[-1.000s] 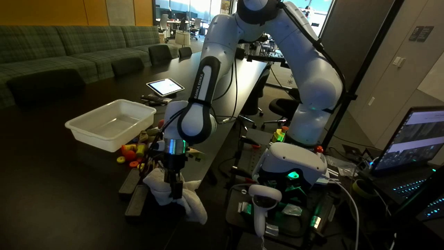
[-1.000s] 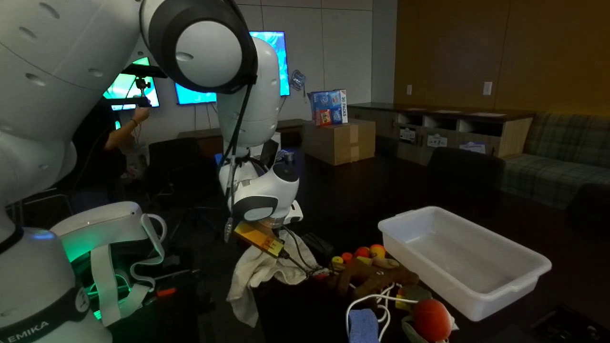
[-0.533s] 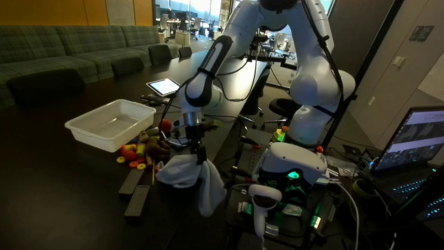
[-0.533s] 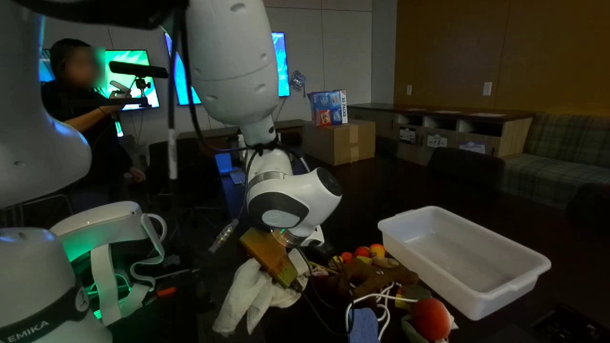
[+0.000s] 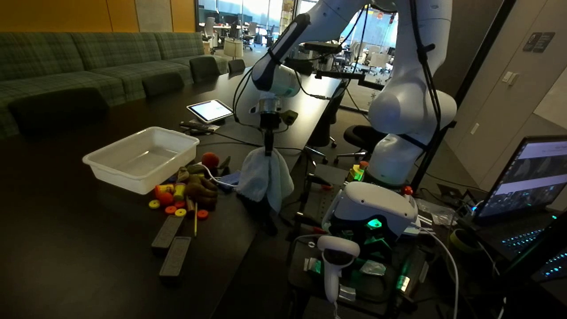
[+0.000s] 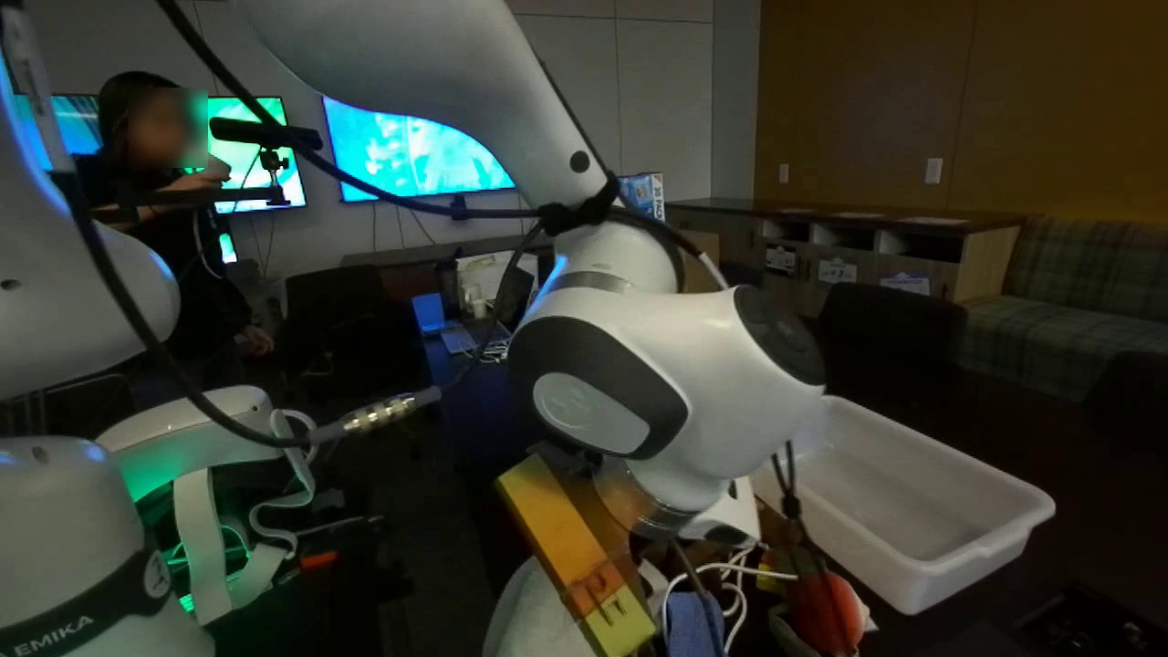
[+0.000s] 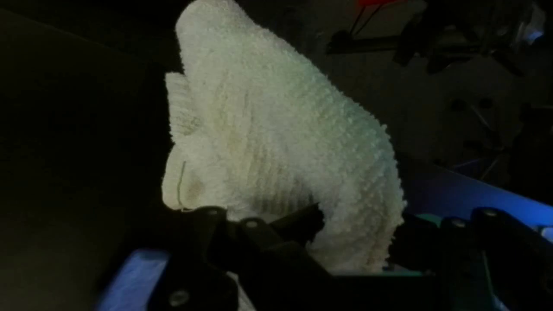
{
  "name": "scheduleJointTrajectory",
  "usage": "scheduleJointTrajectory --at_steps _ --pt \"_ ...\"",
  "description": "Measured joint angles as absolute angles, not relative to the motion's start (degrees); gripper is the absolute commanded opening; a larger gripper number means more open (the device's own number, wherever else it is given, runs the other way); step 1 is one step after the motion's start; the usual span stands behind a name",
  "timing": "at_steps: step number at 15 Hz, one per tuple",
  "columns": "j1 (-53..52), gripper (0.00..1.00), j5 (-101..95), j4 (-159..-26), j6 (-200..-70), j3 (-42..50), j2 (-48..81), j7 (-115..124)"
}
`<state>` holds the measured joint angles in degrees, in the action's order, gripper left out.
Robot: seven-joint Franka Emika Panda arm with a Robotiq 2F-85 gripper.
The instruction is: Push the items on the table to the left using the white cloth and then put the cloth in the white bowl
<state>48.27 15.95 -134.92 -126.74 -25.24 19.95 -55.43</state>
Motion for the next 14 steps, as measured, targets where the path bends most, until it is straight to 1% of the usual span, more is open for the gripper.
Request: scheduleJointTrajectory --at_steps 3,6,11,14 --pt "43.31 0.05 17.78 -129.66 -128.11 -14.32 18.65 -54.99" --pt "38.25 0.05 19.11 -124.21 -133.57 -6.68 20.57 -52.52" --pt "29.94 0.05 19.17 -118.27 -147.94 -1.77 28.98 -45.6" --pt "26.19 0.05 18.21 -115.1 -151.15 -1.47 35.3 -41.67"
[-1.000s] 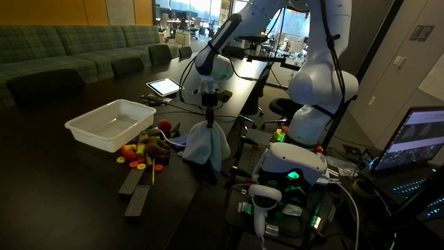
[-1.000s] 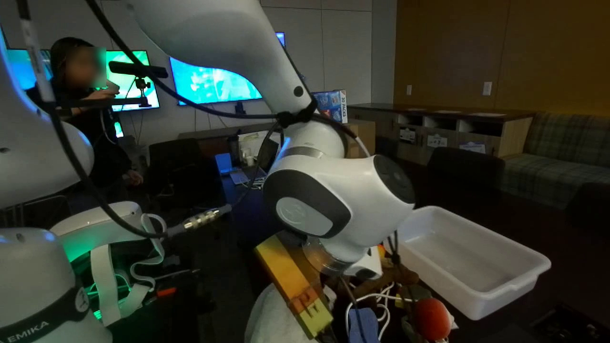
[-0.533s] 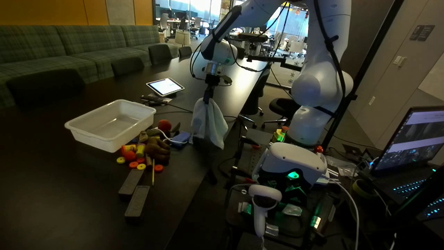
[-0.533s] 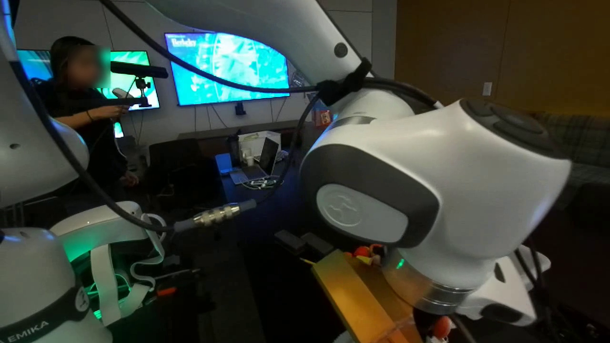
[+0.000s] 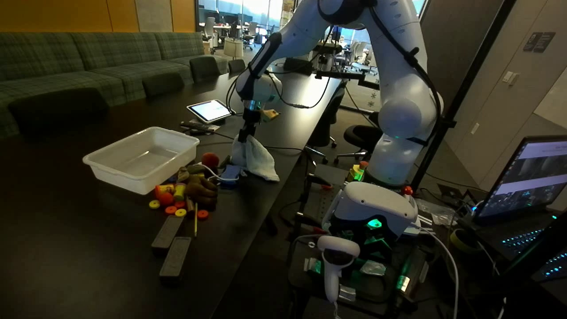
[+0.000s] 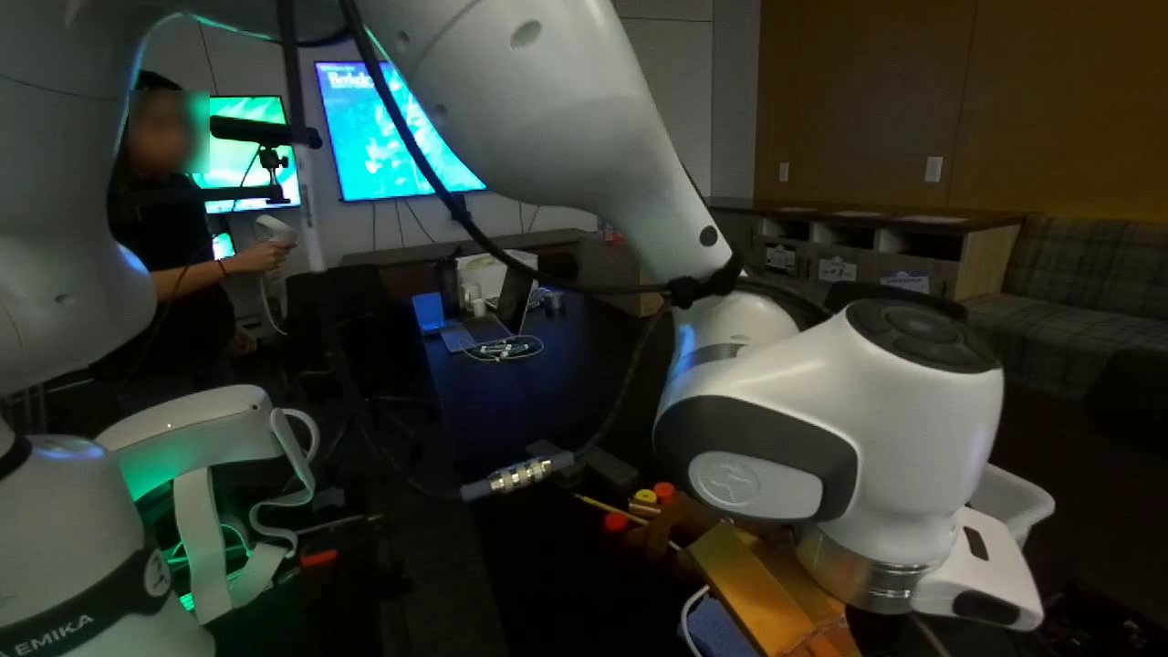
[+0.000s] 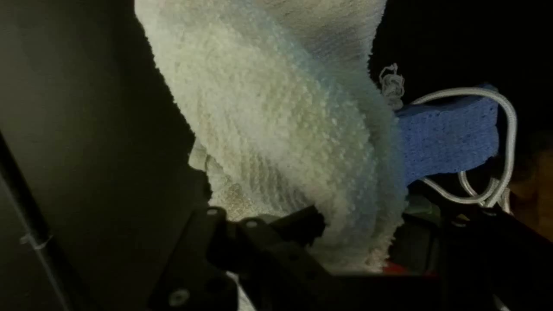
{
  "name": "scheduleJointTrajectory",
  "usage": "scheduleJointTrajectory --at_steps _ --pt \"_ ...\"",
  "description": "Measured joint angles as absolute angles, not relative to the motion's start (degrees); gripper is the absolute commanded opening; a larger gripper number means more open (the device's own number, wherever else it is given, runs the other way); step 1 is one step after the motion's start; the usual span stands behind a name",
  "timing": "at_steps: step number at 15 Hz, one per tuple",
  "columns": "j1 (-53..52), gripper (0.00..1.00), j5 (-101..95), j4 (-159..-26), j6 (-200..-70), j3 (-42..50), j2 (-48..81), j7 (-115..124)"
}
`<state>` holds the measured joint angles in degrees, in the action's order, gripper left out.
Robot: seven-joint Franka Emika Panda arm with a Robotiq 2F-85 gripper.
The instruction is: Push the items on the table to the left using the white cloth and then put the cloth in the white bowl
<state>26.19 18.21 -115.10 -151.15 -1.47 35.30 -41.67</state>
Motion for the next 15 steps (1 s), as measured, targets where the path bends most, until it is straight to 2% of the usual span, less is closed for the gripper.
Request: scheduleJointTrajectory --at_steps 7,15 --pt "23.18 0.05 15.95 -112.75 -152.04 -4.17 44.83 -37.74" --pt "22.99 0.05 16.0 -115.53 -164.01 -12.67 48.02 -29.79"
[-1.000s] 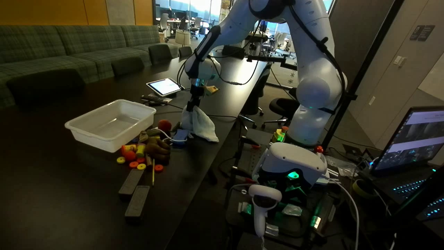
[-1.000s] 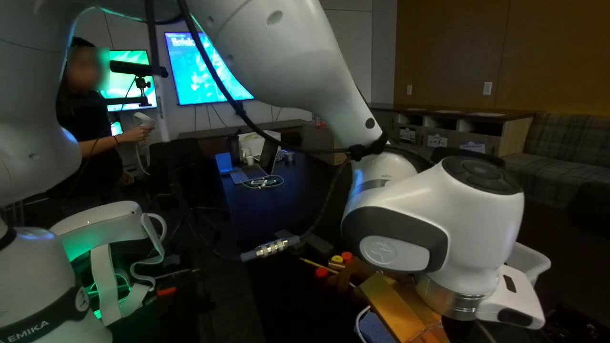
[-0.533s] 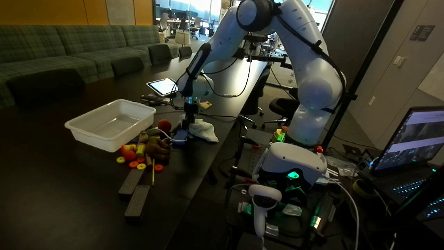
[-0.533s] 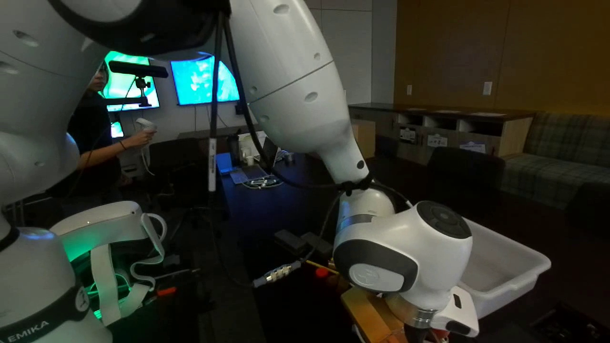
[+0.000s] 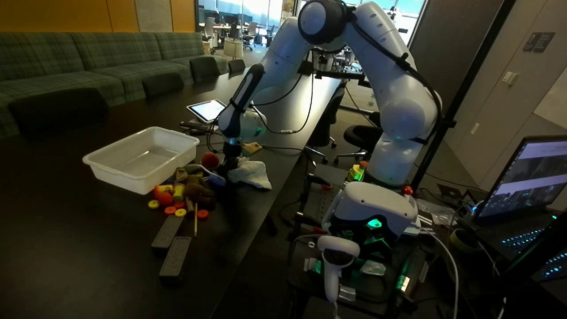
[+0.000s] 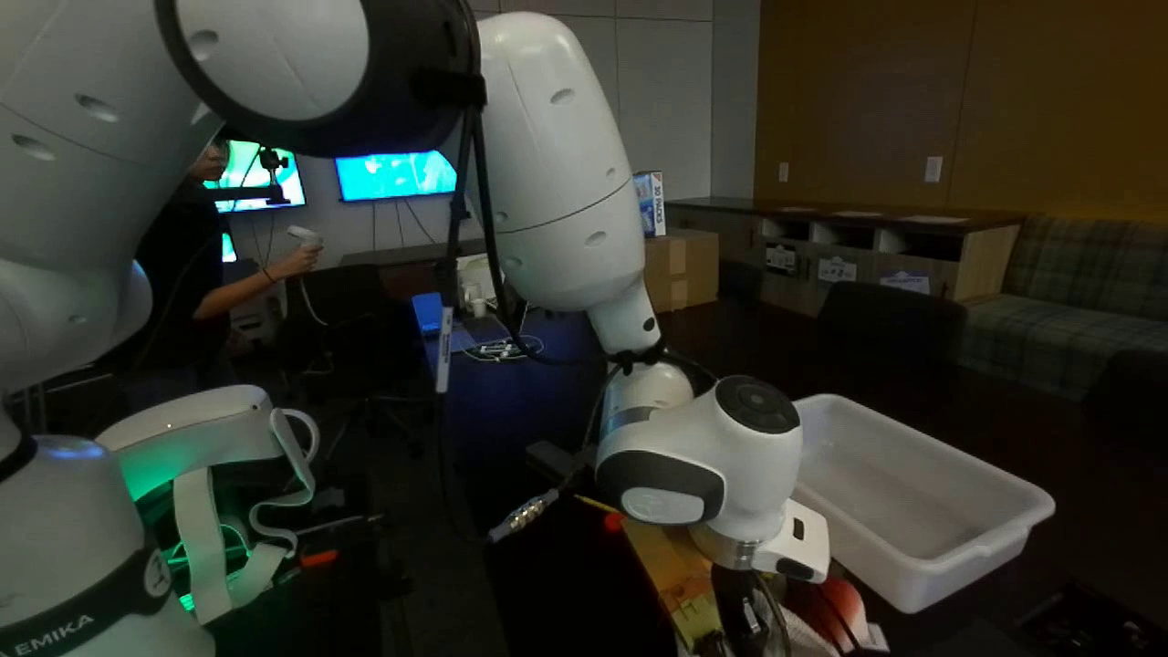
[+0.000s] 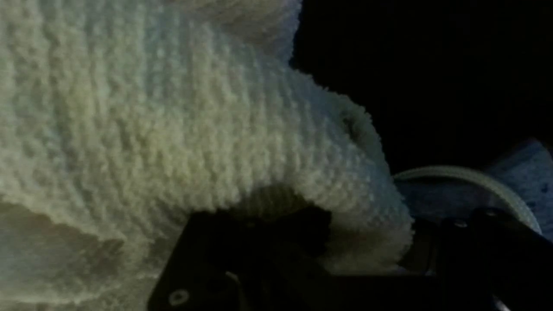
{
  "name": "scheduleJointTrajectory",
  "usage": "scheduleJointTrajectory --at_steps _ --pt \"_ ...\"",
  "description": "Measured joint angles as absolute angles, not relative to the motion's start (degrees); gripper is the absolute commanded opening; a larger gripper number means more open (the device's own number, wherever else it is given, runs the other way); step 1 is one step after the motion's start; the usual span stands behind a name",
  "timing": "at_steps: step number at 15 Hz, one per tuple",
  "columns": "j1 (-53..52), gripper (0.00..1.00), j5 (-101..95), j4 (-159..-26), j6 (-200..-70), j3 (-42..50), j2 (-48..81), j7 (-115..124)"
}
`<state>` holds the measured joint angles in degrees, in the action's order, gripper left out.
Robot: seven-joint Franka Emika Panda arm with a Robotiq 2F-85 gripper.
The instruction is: Push the items on the table to the left using the white cloth and then put the cloth in the white bowl
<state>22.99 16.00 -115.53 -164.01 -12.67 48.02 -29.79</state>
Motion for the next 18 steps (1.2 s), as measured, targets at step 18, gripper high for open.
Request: scheduleJointTrajectory --at_steps 18 --pt "12.04 0.05 10.47 -121.13 -178.77 -31.92 52.34 -13.44"
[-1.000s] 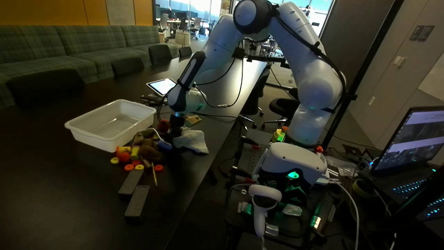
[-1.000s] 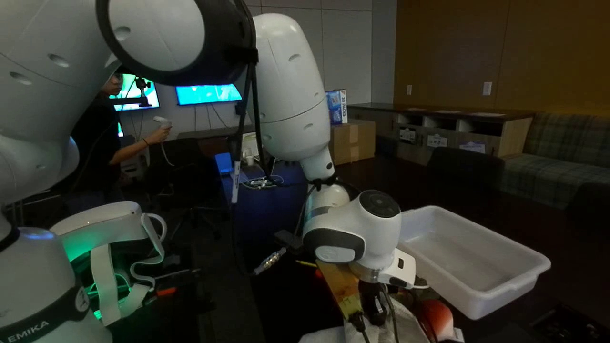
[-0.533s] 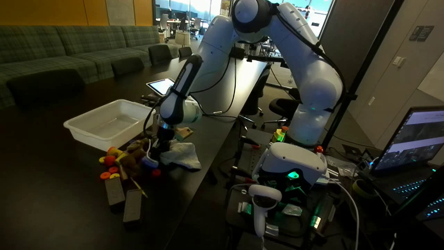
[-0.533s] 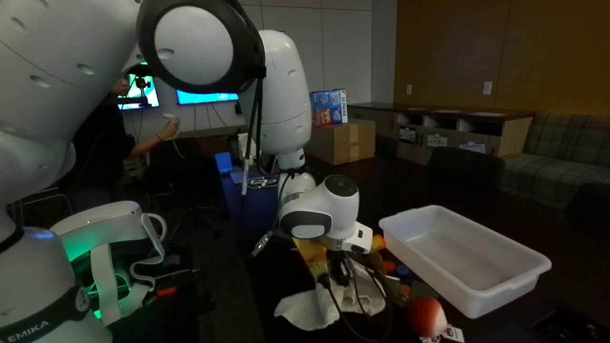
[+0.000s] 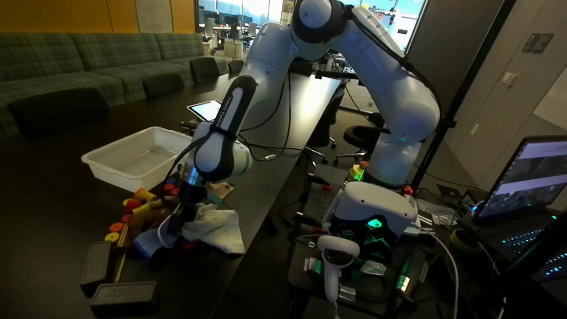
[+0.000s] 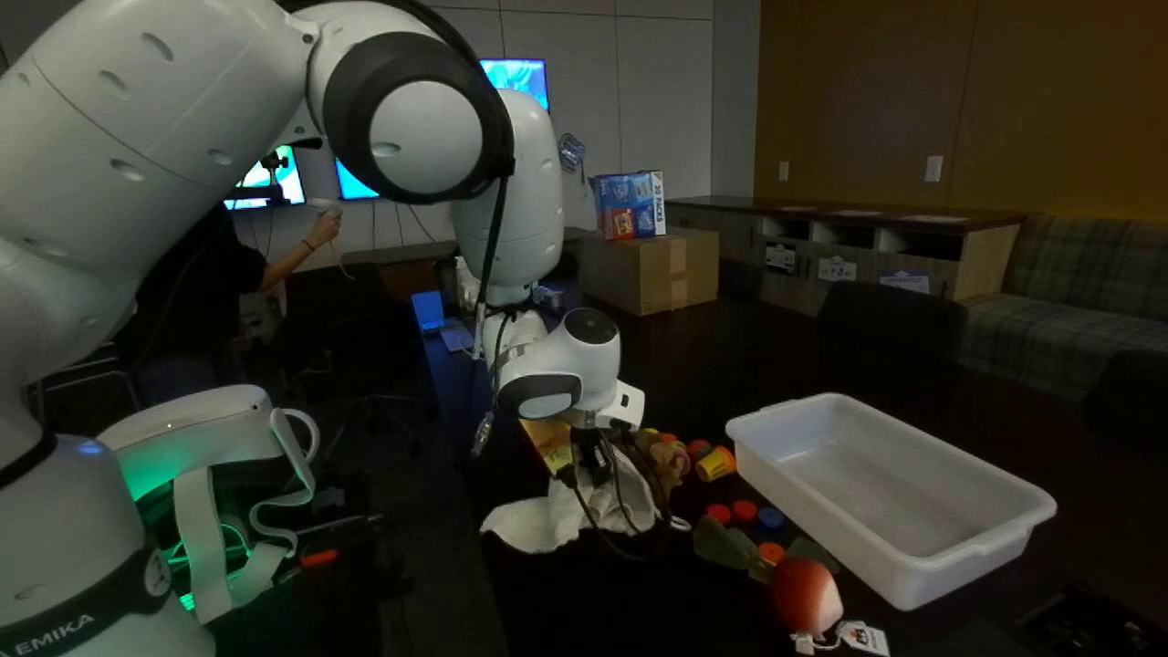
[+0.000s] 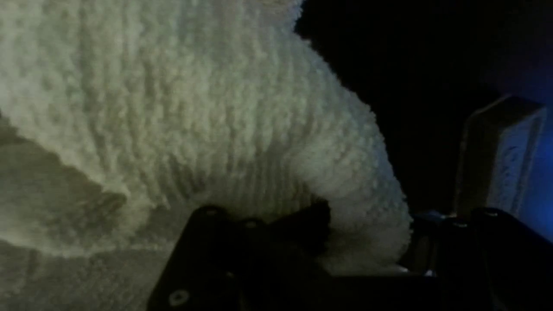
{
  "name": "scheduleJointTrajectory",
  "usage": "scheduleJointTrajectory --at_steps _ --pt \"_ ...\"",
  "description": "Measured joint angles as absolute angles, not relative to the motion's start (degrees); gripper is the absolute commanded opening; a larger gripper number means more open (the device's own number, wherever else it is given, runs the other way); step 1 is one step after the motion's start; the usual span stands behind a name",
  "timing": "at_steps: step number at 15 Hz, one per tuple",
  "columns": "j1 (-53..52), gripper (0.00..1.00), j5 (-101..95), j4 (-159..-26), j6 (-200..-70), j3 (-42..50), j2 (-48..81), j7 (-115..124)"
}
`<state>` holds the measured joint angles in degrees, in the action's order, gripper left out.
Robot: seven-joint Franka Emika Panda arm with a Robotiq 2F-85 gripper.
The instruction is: Push the items on the table to the left using the white cloth and then put the cloth in the white bowl
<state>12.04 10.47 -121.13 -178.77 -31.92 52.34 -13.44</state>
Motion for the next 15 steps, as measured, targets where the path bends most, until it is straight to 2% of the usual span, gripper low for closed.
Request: scheduleJointTrajectory --at_steps 6,9,15 --pt "16.6 0.05 6.44 -124.38 -180.53 -38.68 50.78 -12.5" --pt "27.55 0.05 5.82 -129.72 -176.83 -45.69 48.54 -17.5" --pt "53.24 0.05 8.15 -136.04 -159.24 -56.97 45.17 -30.93"
